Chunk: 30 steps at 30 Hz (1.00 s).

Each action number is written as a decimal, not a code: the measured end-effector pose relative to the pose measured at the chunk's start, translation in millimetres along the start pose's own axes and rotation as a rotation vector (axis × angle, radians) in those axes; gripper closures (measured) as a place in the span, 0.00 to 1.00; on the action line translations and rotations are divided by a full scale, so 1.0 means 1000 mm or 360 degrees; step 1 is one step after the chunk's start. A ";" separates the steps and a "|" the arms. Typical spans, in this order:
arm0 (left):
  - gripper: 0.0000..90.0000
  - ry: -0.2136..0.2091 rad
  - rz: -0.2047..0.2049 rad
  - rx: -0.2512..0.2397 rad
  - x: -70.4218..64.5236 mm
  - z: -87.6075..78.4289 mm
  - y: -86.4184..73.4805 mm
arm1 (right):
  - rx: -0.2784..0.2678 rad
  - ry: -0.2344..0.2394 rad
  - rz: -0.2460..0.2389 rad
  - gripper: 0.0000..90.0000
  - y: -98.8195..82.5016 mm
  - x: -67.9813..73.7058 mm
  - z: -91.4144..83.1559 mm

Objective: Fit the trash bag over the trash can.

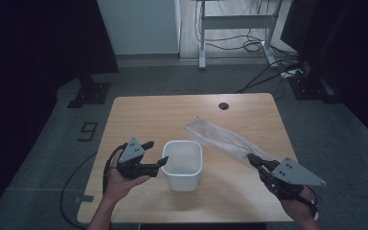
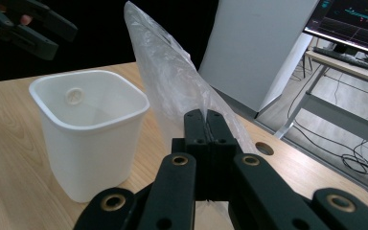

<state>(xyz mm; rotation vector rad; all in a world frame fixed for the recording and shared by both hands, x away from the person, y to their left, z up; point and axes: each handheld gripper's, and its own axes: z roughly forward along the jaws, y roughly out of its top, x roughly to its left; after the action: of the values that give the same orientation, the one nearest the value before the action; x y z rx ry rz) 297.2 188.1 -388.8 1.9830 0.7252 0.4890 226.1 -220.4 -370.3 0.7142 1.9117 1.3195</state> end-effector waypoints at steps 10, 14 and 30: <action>0.31 -0.0049 -0.0030 0.0008 0.002 0.006 0.008 | -0.0006 0.0038 -0.0050 0.99 0.009 0.007 0.003; 0.31 -0.0063 -0.0021 -0.0003 0.001 0.008 0.015 | -0.0013 0.0054 -0.0065 0.99 0.013 0.011 0.004; 0.33 -0.0085 0.0063 -0.0062 -0.010 0.014 0.035 | -0.0030 0.0118 -0.0123 0.99 0.023 0.022 0.005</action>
<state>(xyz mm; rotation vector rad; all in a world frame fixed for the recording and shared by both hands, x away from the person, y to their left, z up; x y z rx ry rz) 308.2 159.4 -365.1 1.9700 0.6395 0.4686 217.7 -193.5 -355.1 0.5837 1.9630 1.3308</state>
